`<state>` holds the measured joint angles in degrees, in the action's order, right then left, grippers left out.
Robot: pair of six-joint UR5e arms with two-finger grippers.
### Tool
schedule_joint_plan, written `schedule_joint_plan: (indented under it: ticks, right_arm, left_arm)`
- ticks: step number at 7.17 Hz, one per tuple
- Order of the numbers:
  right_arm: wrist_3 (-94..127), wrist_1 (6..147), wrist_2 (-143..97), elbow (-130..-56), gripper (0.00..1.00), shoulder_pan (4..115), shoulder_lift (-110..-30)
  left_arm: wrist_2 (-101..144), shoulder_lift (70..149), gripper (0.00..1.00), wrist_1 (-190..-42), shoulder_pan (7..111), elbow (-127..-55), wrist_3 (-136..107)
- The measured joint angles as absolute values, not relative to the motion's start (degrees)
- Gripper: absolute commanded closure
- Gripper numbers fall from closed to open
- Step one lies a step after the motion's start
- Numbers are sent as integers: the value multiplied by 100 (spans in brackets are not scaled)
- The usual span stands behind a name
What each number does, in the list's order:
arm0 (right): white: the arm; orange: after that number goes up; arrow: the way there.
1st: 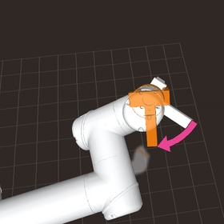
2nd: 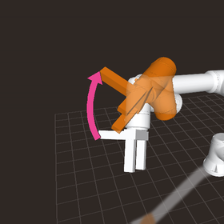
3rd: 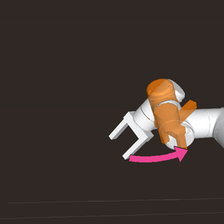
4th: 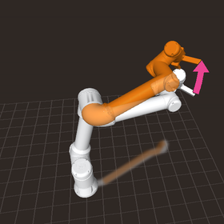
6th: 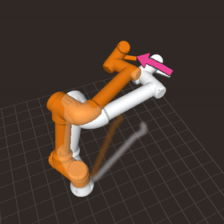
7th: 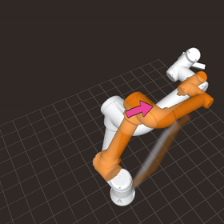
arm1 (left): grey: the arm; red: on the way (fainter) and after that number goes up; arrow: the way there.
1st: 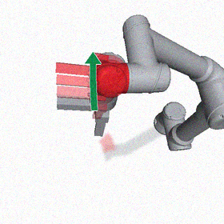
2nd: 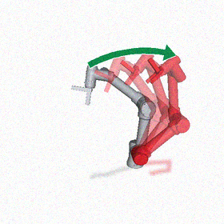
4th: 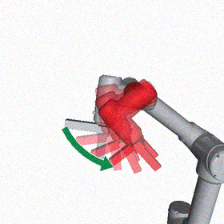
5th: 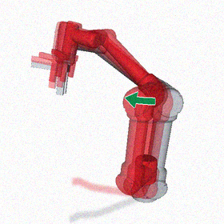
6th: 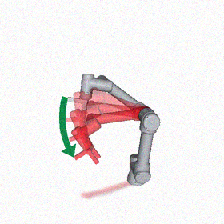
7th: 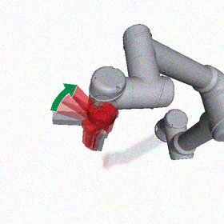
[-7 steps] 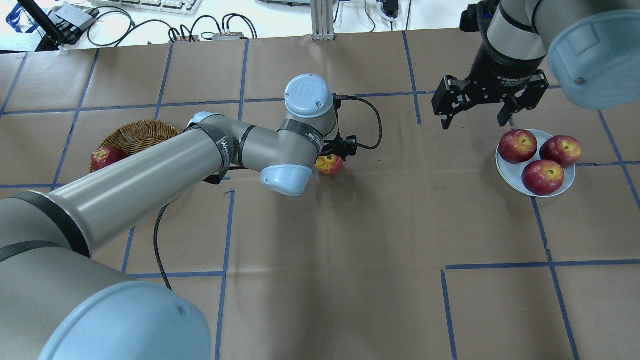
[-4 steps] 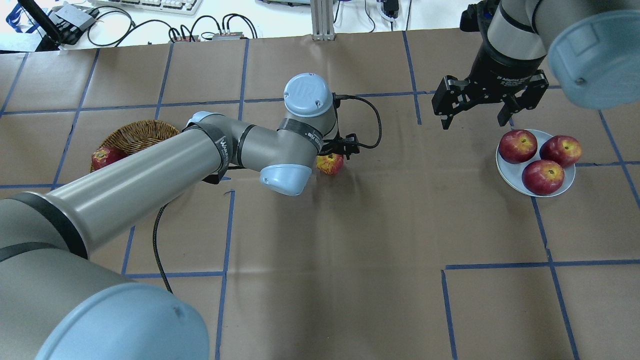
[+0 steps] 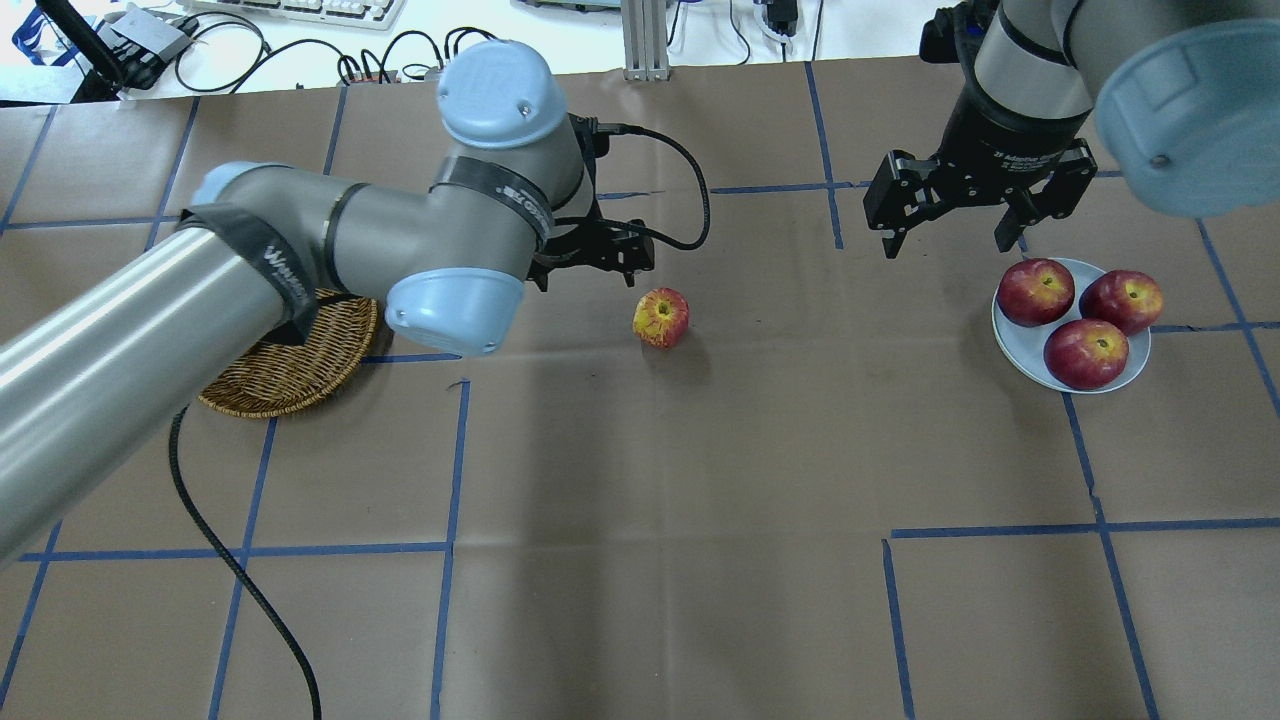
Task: Transfer apple from basket to plate
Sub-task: 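Release the apple mid-table with the left gripper while the right arm reaches over, then lower the right gripper onto the apple at the table center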
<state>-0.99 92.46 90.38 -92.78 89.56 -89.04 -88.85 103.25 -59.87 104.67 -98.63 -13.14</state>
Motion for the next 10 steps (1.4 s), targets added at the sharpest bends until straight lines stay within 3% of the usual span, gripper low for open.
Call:
schedule_joint_plan:
  ticks: [4, 10]
  right_arm:
    - [342, 9480, 9049, -9225, 0, 9182, -8818]
    - [2475, 11012, 9131, -8821, 0, 10936, -7301]
  left_arm:
    - [-8881, 8159, 1, -8482, 9472, -9936, 133]
    - [-8829, 7962, 1, -8621, 9142, -10173, 724]
